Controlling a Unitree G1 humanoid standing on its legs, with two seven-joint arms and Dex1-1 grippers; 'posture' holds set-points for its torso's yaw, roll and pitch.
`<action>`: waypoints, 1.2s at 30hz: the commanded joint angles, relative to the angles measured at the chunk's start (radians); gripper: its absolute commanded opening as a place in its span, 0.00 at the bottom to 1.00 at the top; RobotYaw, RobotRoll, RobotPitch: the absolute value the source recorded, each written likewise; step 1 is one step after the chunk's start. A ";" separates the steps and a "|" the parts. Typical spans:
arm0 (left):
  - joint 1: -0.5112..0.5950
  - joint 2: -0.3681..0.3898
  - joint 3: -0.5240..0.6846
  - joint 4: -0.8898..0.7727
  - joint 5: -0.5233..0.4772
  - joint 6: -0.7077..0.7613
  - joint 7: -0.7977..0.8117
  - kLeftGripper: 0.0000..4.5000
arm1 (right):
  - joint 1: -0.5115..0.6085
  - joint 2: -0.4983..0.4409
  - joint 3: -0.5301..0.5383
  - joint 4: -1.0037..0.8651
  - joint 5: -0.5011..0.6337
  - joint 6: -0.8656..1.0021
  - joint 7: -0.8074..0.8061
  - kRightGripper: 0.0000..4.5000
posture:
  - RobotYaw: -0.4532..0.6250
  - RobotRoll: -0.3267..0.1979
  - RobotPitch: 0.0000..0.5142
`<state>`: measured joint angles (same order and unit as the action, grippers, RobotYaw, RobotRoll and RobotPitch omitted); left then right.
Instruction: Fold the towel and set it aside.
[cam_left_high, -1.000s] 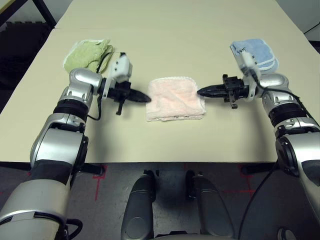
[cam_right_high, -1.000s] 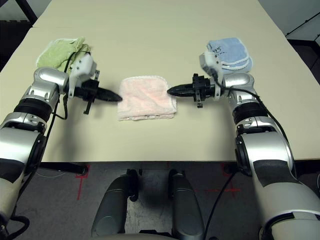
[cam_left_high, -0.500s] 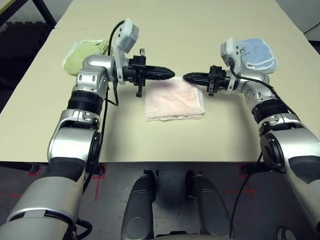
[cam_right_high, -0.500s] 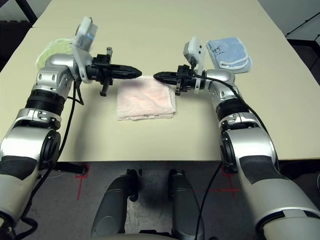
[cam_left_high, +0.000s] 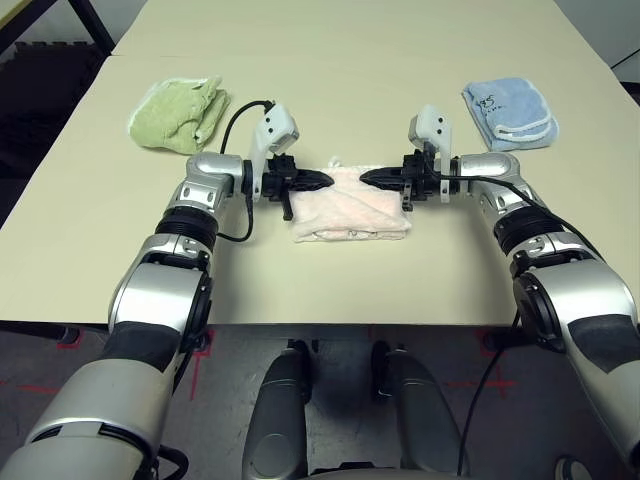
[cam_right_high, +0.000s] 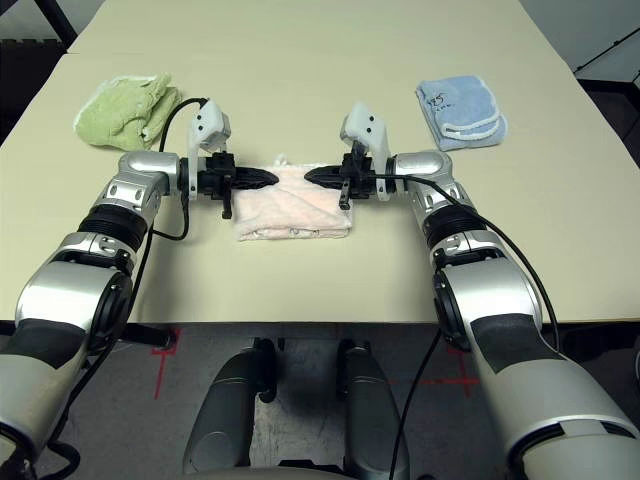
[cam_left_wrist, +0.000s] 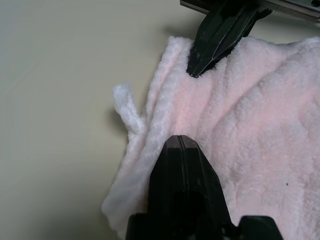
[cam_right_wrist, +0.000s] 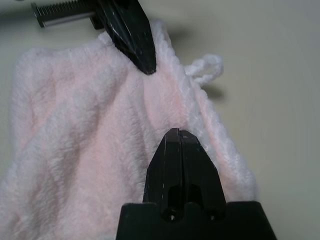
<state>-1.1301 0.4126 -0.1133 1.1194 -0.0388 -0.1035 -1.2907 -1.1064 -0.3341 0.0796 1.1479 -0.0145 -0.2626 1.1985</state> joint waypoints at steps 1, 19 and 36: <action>0.006 0.010 -0.007 0.032 0.031 -0.022 -0.006 0.00 | 0.042 -0.024 0.032 0.058 -0.060 -0.026 -0.058 0.00 | 0.39 0.62 0.46; 0.057 0.111 0.100 -0.310 -0.153 0.125 -0.275 0.00 | -0.046 -0.131 -0.207 -0.114 0.293 0.338 0.352 0.00 | 0.39 0.62 0.43; 0.391 0.288 0.105 -0.778 -0.271 0.227 -0.301 0.00 | 0.249 -0.379 0.005 -0.397 0.386 0.252 0.416 0.00 | 0.38 0.62 0.41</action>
<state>-0.7587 0.6898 -0.0092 0.3653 -0.2974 0.1476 -1.5930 -0.8742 -0.7022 0.0954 0.7674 0.3613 -0.0063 1.6096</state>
